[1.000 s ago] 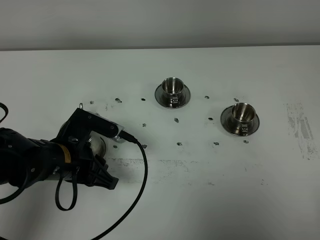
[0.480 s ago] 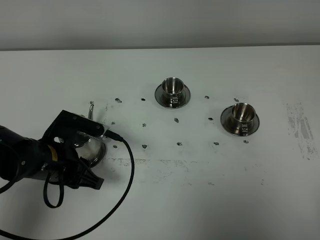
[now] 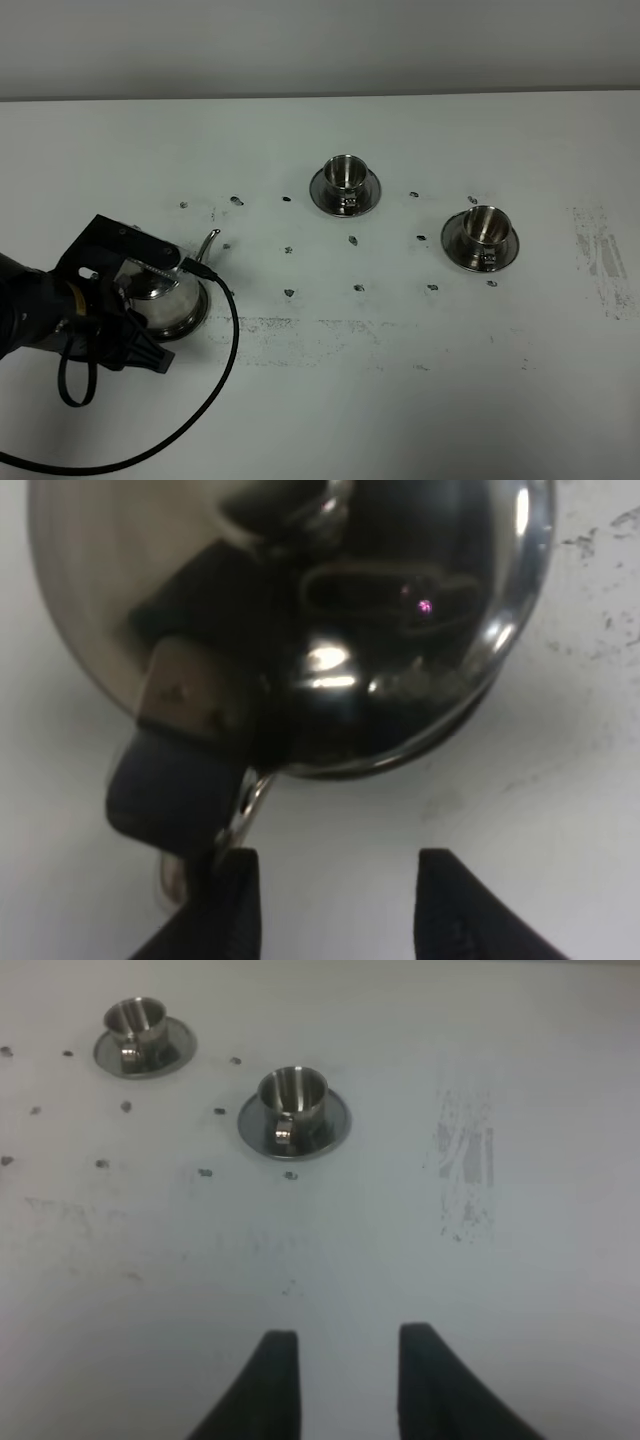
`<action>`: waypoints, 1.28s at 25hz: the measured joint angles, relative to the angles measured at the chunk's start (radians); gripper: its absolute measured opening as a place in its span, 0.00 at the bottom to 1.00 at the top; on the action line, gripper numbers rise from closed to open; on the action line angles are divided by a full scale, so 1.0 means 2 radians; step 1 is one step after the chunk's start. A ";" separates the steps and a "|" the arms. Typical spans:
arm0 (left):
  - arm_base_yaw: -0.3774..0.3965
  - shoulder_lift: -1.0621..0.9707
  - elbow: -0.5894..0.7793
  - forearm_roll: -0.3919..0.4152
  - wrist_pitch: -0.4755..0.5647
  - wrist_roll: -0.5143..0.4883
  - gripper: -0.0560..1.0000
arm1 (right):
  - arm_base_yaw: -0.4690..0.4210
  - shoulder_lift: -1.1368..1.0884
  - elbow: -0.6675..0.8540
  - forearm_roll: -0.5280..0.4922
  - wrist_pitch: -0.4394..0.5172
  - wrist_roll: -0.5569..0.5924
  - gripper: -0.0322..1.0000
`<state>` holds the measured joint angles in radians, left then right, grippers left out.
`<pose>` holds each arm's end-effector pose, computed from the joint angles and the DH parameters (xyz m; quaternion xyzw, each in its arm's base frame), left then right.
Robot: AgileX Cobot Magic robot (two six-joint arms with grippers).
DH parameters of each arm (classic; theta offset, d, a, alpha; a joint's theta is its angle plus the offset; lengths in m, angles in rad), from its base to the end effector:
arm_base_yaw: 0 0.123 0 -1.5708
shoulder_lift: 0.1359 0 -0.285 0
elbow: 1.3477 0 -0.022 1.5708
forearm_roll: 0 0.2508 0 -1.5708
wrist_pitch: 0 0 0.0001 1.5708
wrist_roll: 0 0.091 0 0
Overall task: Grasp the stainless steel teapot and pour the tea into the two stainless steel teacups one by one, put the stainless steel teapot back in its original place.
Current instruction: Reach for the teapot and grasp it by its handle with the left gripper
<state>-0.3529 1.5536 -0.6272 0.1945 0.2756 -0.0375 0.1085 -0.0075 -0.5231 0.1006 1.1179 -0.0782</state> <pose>0.2438 -0.0847 0.1526 0.2362 0.9441 0.0023 0.2298 -0.0122 0.0069 0.2793 -0.0842 0.8549 0.0578 0.5087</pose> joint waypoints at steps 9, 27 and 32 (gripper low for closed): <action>-0.050 -0.087 -0.016 -0.036 0.121 0.084 0.40 | 0.000 0.000 0.000 0.000 0.000 0.000 0.25; 0.032 -0.079 -0.149 -0.020 0.249 0.136 0.47 | 0.000 0.000 0.000 0.000 -0.001 0.000 0.25; 0.052 -0.060 -0.149 -0.033 0.234 0.157 0.57 | 0.000 0.000 0.000 0.000 -0.001 0.000 0.25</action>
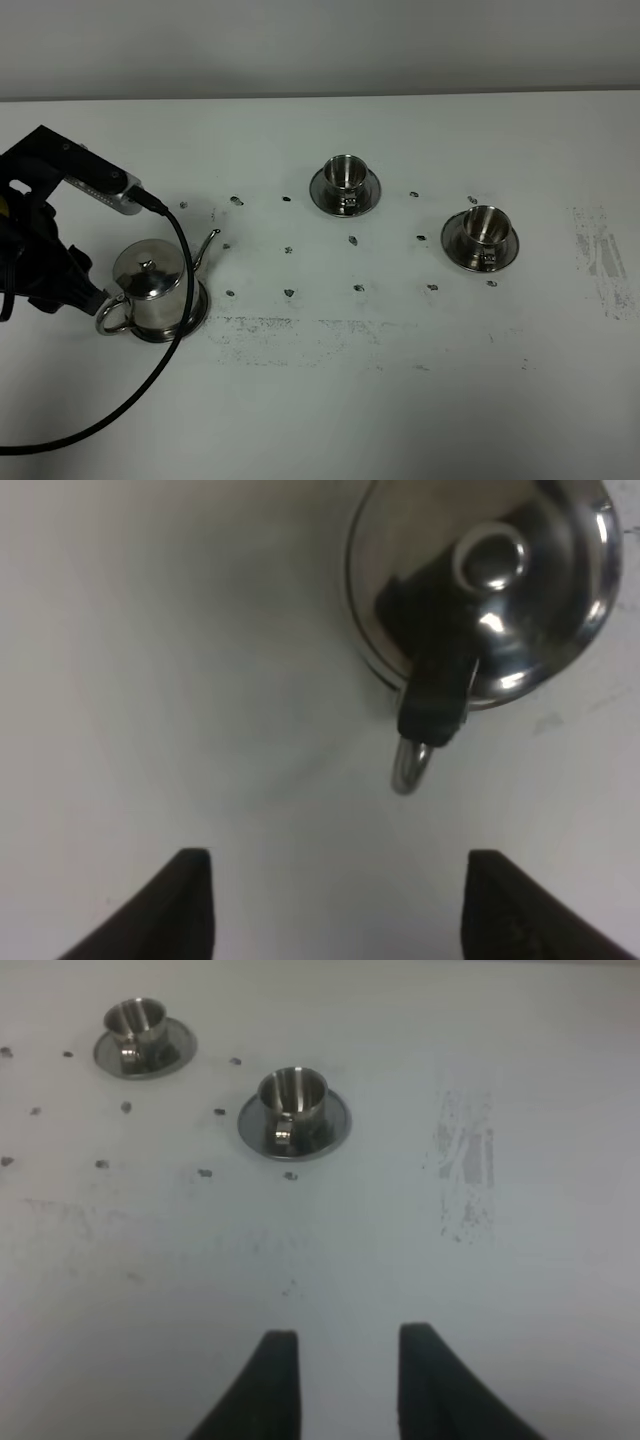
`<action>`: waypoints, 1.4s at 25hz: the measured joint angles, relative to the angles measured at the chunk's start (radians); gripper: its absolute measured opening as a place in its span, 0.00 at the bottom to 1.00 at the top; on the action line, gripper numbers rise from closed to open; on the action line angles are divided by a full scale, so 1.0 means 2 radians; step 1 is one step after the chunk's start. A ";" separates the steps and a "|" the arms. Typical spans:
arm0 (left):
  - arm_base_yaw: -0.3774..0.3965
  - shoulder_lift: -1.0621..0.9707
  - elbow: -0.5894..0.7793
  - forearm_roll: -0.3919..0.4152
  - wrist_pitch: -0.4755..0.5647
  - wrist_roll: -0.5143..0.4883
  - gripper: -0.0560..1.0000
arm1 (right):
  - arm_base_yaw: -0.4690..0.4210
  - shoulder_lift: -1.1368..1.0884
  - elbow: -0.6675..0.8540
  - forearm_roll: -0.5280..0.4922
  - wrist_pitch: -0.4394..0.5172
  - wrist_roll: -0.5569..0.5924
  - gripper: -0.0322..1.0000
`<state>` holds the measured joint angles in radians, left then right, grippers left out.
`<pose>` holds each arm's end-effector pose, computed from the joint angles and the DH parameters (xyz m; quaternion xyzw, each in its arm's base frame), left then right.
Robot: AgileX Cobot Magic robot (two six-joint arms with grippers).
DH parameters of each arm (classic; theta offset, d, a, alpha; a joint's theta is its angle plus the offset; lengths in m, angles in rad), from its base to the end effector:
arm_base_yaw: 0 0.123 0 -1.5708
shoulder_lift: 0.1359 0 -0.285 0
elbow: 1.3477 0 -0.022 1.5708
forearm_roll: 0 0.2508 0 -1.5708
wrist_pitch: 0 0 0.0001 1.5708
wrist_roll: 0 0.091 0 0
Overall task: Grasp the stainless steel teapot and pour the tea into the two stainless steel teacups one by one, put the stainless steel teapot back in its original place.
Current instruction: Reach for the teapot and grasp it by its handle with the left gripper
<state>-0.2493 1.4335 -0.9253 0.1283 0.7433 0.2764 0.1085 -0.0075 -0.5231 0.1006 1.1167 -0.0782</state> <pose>0.2671 -0.0599 0.2424 0.2901 0.9341 0.0547 0.2007 -0.0122 0.0069 0.2794 -0.0841 0.8546 0.0578 0.5092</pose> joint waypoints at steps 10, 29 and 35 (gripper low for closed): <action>0.002 0.051 -0.007 -0.051 -0.017 0.077 0.59 | 0.000 0.000 0.000 0.000 0.000 0.000 0.25; 0.002 0.109 -0.011 -0.053 -0.058 0.078 0.59 | 0.000 0.000 0.000 0.000 0.000 0.000 0.25; 0.002 0.117 -0.011 -0.064 -0.064 0.100 0.59 | 0.000 0.000 0.000 0.000 0.000 0.000 0.25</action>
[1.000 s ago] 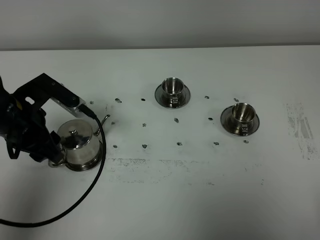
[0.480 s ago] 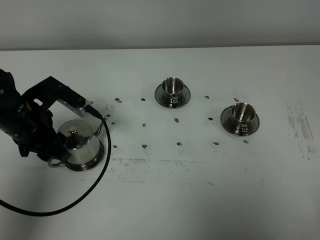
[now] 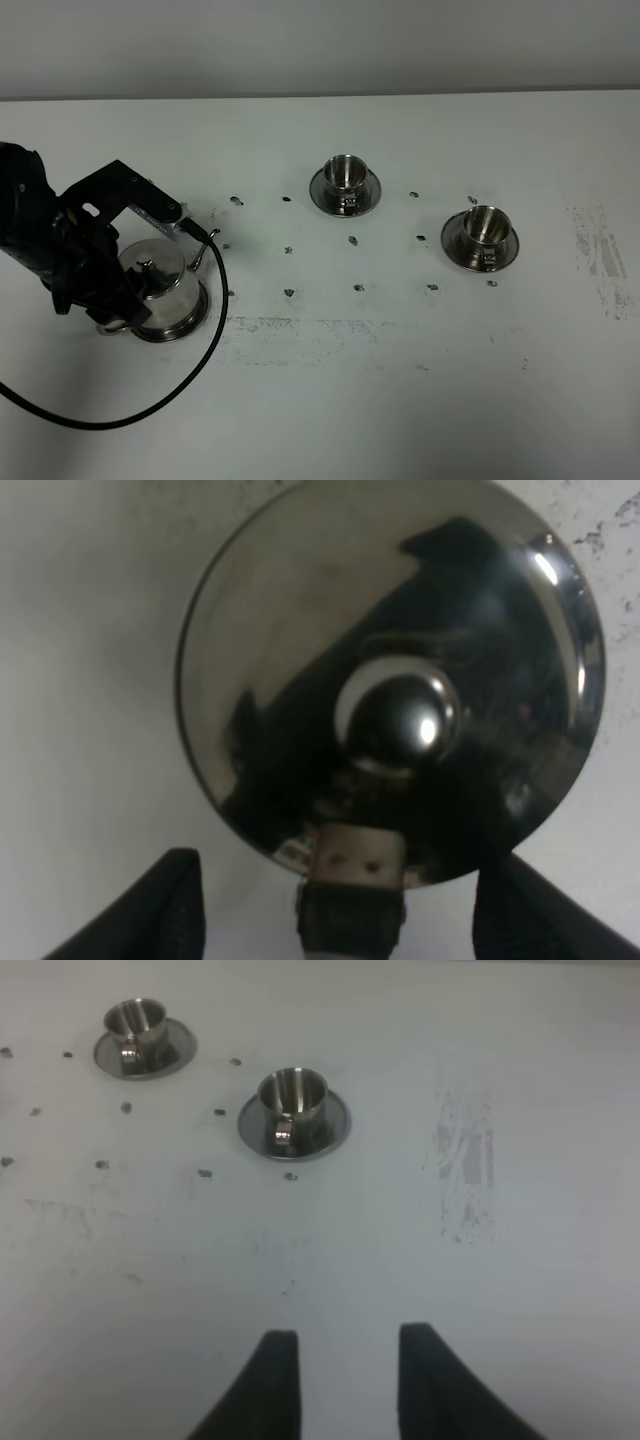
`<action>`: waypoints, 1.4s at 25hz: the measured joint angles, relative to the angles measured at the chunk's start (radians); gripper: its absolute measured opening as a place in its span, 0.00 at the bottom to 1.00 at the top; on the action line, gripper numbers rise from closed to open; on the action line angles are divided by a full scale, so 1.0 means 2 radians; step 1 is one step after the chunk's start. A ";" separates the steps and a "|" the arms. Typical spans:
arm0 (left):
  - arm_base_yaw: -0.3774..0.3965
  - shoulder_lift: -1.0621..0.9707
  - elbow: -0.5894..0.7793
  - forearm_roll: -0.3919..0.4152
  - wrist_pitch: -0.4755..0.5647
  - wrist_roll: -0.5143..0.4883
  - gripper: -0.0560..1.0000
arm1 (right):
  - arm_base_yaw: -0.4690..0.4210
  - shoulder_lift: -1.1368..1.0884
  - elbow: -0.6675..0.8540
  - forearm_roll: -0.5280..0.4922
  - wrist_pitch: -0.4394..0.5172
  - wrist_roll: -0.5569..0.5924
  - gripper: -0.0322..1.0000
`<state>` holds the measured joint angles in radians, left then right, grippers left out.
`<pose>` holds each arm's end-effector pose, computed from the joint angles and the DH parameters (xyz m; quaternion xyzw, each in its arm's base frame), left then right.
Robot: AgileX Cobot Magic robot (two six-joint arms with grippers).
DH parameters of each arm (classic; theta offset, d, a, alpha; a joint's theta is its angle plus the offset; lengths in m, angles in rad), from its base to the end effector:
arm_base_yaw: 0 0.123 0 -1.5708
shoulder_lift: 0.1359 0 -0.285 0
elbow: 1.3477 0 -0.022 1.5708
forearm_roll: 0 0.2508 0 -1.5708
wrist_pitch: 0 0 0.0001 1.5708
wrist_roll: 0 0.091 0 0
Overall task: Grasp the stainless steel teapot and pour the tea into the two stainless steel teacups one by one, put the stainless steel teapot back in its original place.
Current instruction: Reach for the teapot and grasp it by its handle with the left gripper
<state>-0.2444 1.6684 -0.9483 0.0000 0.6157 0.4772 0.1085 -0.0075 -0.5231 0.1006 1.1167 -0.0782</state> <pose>0.3007 -0.0750 0.1833 0.3485 0.9235 0.0186 0.1593 -0.0122 0.0069 0.2794 -0.0841 0.8546 0.0578 0.5092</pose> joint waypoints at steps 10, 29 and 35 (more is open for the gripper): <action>0.000 0.016 0.000 -0.005 -0.002 0.012 0.59 | 0.000 0.000 0.000 0.000 0.000 0.000 0.25; 0.000 0.025 0.000 -0.017 -0.017 0.050 0.24 | 0.000 0.000 0.000 0.000 0.000 0.000 0.25; 0.000 0.013 0.000 -0.016 -0.017 0.062 0.24 | 0.000 0.000 0.000 0.000 0.000 0.000 0.25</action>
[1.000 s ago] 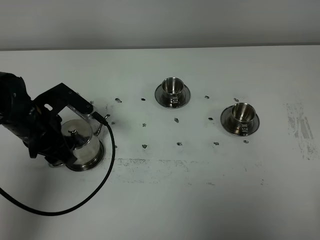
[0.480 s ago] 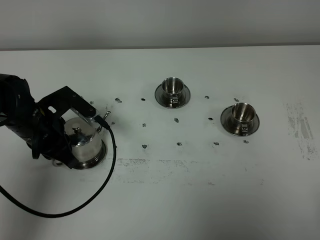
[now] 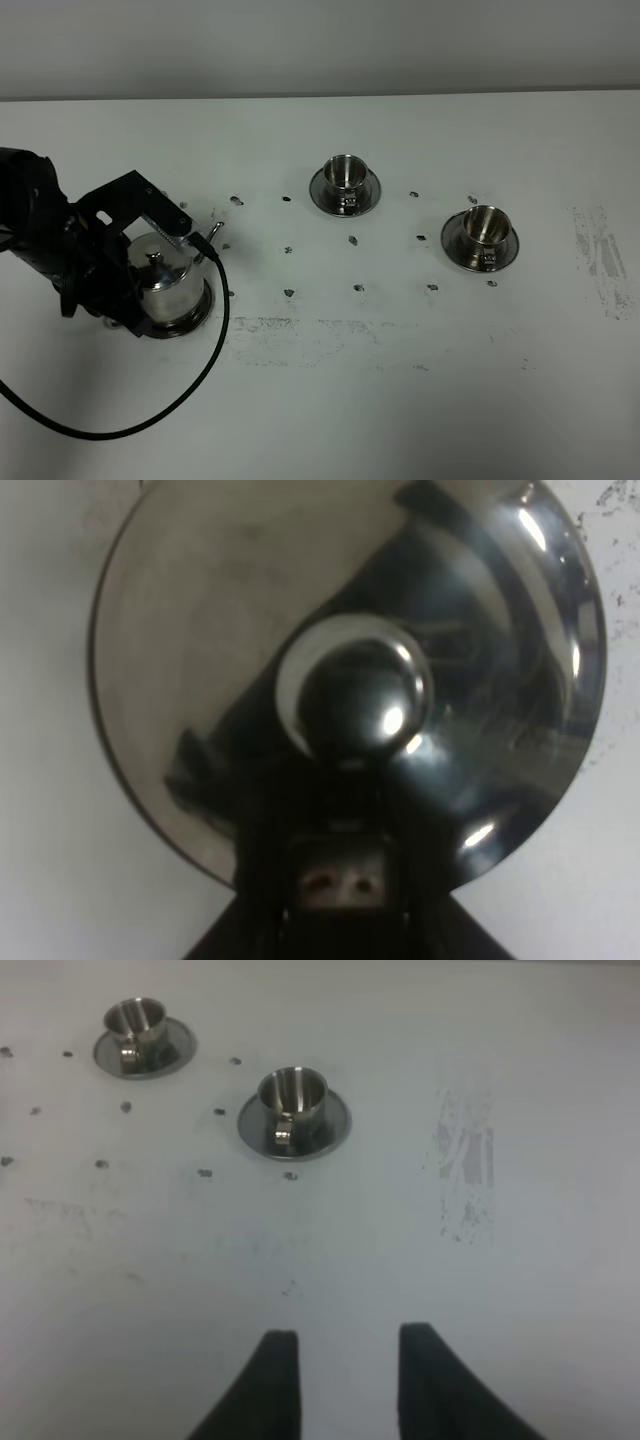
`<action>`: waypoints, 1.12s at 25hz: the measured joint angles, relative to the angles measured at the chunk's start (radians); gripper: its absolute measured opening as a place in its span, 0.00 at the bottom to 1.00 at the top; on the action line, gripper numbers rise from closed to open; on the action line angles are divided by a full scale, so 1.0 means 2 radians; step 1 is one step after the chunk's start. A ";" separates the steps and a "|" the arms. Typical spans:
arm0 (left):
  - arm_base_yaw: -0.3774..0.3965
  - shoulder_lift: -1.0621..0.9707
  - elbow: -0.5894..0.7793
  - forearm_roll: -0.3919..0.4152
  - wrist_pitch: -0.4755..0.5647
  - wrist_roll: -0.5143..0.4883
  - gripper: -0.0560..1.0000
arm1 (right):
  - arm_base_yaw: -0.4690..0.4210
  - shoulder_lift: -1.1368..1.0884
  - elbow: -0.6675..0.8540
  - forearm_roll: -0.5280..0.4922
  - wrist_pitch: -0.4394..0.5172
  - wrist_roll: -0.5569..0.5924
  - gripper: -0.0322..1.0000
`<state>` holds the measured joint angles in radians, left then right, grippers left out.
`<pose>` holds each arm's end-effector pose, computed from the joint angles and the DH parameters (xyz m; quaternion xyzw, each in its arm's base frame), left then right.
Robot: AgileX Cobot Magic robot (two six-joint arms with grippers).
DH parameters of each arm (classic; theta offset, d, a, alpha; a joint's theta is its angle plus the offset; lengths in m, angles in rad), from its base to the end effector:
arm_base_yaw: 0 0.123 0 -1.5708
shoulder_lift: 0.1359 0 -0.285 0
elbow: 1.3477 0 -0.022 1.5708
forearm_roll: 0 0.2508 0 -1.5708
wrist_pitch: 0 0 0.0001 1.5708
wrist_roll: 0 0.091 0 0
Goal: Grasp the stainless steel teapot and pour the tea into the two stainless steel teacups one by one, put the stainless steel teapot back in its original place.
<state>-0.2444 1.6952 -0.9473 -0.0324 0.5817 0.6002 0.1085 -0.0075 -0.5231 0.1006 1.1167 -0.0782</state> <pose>0.3044 -0.0776 0.1757 0.3934 0.9046 0.0181 0.1628 -0.0122 0.0069 0.2794 -0.0841 0.8546 0.0578 0.5092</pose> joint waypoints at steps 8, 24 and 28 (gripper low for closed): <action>0.000 -0.054 0.000 0.000 0.014 0.013 0.24 | 0.000 0.000 0.000 0.000 0.000 0.000 0.25; -0.090 0.047 -0.177 -0.007 0.044 0.076 0.24 | 0.000 0.000 0.000 0.000 0.000 0.000 0.25; -0.120 0.100 -0.262 -0.008 0.070 0.100 0.24 | 0.000 0.000 0.000 0.000 0.000 0.000 0.25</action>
<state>-0.4854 1.8956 -1.4707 -0.0488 0.7220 0.7998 0.1085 -0.0075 -0.5231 0.1006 1.1167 -0.0782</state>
